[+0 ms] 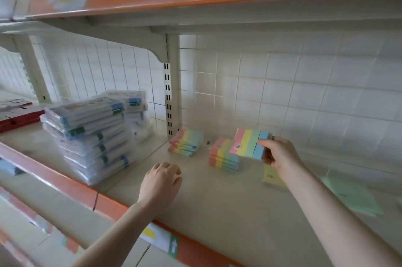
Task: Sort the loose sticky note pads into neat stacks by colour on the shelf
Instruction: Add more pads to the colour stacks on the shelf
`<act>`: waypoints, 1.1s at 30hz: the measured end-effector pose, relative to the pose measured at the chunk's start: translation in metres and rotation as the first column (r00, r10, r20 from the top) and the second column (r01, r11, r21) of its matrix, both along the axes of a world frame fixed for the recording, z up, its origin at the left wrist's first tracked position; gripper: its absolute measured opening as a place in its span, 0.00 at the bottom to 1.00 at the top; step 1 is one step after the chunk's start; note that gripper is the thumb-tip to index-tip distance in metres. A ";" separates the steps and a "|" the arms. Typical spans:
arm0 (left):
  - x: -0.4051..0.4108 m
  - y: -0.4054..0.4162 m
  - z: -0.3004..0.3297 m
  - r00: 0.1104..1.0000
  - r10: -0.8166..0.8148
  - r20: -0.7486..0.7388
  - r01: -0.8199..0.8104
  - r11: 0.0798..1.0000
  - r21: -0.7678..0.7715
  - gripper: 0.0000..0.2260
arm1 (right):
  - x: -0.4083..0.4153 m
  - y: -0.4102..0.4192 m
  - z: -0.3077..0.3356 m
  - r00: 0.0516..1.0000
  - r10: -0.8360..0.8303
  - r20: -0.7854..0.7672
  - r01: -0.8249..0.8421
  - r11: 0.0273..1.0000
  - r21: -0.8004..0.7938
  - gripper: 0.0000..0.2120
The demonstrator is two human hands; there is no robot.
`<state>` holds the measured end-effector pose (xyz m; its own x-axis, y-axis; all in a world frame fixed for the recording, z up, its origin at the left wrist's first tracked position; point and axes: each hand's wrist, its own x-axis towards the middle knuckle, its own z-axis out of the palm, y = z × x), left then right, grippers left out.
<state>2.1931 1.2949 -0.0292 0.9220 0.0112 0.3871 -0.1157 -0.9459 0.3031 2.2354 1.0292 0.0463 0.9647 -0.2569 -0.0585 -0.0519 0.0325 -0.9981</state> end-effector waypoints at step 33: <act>0.038 0.036 -0.008 0.974 -0.220 -0.061 0.204 0.958 -0.202 0.11 | 0.070 0.061 -0.037 0.977 -0.205 -0.055 0.147 0.839 -0.523 0.04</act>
<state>2.2313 1.3309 -0.0368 0.9399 -0.1207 0.3195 -0.2741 -0.8247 0.4947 2.3056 1.0904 0.0091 0.8960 -0.4430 0.0313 -0.1995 -0.4643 -0.8630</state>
